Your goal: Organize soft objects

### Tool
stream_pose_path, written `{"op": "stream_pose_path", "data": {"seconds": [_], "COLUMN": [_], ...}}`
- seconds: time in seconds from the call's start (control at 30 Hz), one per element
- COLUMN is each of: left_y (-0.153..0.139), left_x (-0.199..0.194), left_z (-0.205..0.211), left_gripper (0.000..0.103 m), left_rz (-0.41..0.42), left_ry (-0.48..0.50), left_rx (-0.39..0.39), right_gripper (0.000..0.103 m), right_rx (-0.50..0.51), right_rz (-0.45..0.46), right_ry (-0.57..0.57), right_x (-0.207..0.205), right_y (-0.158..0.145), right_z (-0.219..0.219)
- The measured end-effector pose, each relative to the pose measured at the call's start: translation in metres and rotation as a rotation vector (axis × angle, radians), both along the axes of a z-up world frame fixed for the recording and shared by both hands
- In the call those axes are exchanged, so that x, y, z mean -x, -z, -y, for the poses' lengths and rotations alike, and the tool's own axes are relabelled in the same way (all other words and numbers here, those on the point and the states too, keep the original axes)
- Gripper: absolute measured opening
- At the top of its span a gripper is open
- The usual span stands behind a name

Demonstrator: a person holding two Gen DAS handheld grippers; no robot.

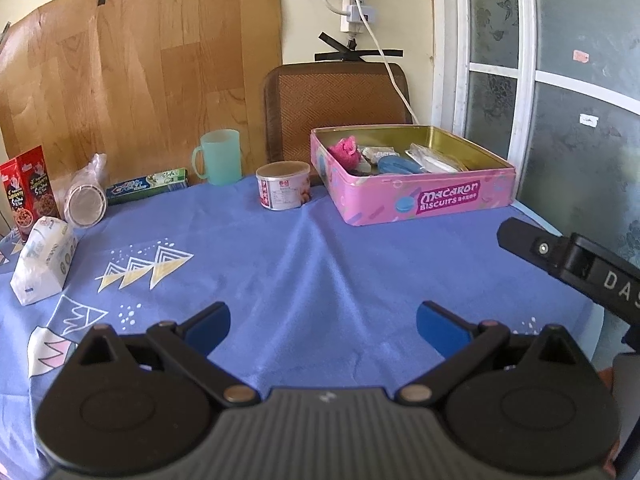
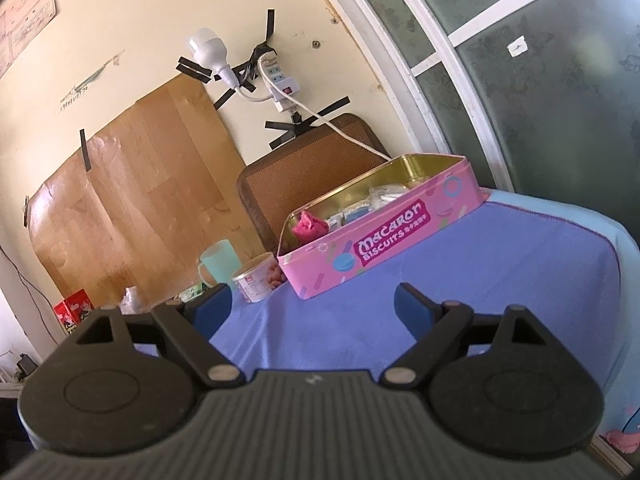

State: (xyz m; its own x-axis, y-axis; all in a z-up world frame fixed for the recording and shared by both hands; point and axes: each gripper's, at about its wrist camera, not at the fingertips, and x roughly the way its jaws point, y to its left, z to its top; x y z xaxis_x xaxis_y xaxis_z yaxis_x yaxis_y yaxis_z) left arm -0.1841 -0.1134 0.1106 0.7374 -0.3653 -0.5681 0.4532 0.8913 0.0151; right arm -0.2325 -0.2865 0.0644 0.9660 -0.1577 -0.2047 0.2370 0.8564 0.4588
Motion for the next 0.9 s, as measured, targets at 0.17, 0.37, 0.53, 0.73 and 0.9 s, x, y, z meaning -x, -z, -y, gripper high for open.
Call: {"op": "stream_pose_path", "data": {"seconds": [0.17, 0.37, 0.53, 0.73, 0.9], "left_y": [0.000, 0.001, 0.001, 0.001, 0.001], "left_x": [0.000, -0.001, -0.001, 0.001, 0.001], "left_z": [-0.001, -0.001, -0.001, -0.001, -0.002], "left_gripper": [0.103, 0.103, 0.103, 0.103, 0.103], "left_rz": [0.000, -0.004, -0.004, -0.003, -0.005], "left_ry": [-0.005, -0.008, -0.007, -0.004, -0.006], "left_rx": [-0.001, -0.001, 0.000, 0.002, 0.003], "right_gripper": [0.090, 0.090, 0.090, 0.090, 0.090], "right_rx": [0.000, 0.007, 0.065, 0.128, 0.122], "right_rz": [-0.005, -0.001, 0.037, 0.069, 0.067], "right_ry": [-0.007, -0.012, 0.010, 0.007, 0.005], "right_x": [-0.001, -0.002, 0.004, 0.008, 0.007], "right_y": [0.001, 0.000, -0.003, -0.006, -0.006], "right_z": [0.000, 0.000, -0.007, -0.012, -0.010]}}
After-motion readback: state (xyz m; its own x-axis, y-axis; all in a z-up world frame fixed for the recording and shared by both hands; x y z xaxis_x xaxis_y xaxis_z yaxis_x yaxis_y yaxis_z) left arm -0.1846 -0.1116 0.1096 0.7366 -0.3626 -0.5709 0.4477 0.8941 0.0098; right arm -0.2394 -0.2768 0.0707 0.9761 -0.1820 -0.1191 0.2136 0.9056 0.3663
